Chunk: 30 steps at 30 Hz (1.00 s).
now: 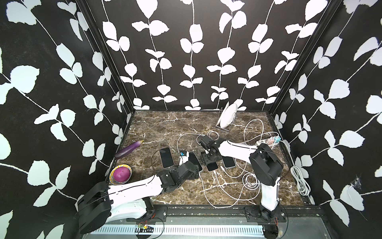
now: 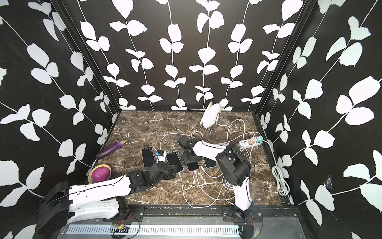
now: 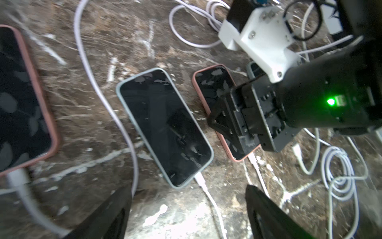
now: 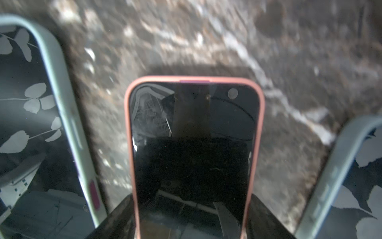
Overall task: Unplug the charging cable from the phone
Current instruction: Pick up the phone at the center of the board, then remove the charging cable from the phone.
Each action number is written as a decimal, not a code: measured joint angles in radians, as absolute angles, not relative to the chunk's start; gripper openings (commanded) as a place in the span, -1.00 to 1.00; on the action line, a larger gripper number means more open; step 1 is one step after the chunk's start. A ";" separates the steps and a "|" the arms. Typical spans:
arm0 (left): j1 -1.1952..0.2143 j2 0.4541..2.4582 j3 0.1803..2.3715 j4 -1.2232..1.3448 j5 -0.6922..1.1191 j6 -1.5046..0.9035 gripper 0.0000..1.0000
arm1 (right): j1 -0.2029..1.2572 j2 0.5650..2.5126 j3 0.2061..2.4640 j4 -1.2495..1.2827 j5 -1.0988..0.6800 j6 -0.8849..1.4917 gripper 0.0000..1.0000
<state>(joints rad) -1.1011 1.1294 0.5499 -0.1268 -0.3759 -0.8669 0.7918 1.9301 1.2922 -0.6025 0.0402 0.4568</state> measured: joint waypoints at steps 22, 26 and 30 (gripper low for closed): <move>-1.274 1.470 0.410 0.619 -0.294 -0.919 0.85 | 0.792 1.612 1.114 -0.452 0.075 0.566 -1.00; -1.284 1.509 0.411 0.725 -0.276 -0.923 0.74 | 0.792 1.582 1.092 -0.451 0.075 0.579 -1.00; -1.288 1.541 0.411 0.778 -0.268 -0.928 0.58 | 0.792 1.566 1.092 -0.432 0.075 0.584 -1.00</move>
